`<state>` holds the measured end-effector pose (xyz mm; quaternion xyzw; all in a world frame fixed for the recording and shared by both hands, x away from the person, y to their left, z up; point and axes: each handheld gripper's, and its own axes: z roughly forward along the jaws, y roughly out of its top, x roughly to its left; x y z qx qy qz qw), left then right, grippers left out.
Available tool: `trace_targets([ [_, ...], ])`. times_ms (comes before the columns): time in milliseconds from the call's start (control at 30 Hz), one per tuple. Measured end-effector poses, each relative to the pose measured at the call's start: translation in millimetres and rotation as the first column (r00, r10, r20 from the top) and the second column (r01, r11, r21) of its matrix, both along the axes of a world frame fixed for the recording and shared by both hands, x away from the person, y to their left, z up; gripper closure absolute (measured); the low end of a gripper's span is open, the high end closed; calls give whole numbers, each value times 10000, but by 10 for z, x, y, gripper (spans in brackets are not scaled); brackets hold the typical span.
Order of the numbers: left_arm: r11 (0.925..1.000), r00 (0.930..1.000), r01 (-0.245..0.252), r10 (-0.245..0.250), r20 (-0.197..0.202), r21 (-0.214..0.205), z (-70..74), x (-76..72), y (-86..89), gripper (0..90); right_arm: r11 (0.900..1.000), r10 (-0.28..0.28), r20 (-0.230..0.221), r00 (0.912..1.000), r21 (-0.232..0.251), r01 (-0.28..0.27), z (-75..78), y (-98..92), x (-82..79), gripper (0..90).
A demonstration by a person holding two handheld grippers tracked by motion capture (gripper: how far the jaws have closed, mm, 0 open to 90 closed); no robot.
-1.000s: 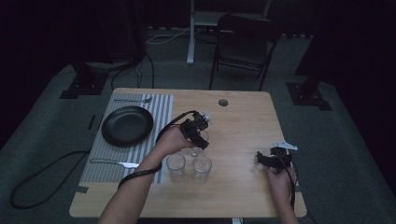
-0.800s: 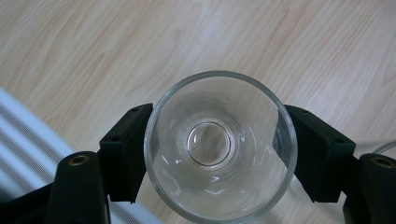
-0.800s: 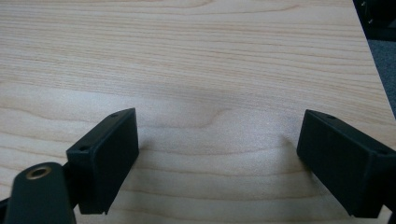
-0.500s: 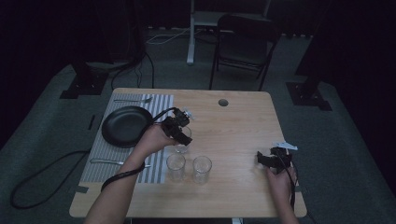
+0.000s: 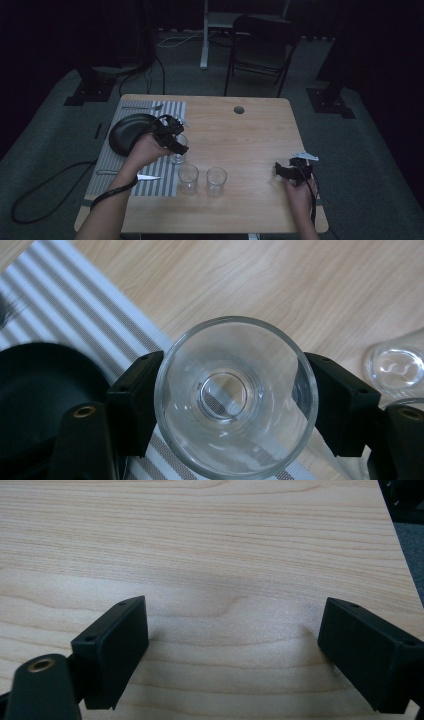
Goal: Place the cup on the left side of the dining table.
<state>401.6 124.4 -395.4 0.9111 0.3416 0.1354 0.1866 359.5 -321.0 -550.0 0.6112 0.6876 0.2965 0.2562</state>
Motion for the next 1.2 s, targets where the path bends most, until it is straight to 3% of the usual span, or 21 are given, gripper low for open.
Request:
trace_targets([
  [667,9942,9941,-1072,1072,-176,5,-111,-35,468,293,10000,6,1,10000,-5,-6,0,-1,0,123],
  [1000,9873,9856,-1590,1583,-602,-68,-307,-6,736,293,10000,3,-9,10000,-3,-4,0,0,-1,123],
  [1100,9820,9820,-1800,1759,-686,-578,-334,5,809,293,10000,3,-8,10000,-3,-3,0,-1,-1,123],
  [1200,9797,9803,-1891,1844,-709,-668,-341,-1,826,292,10000,-4,-9,10000,-2,4,0,0,-1,123],
])
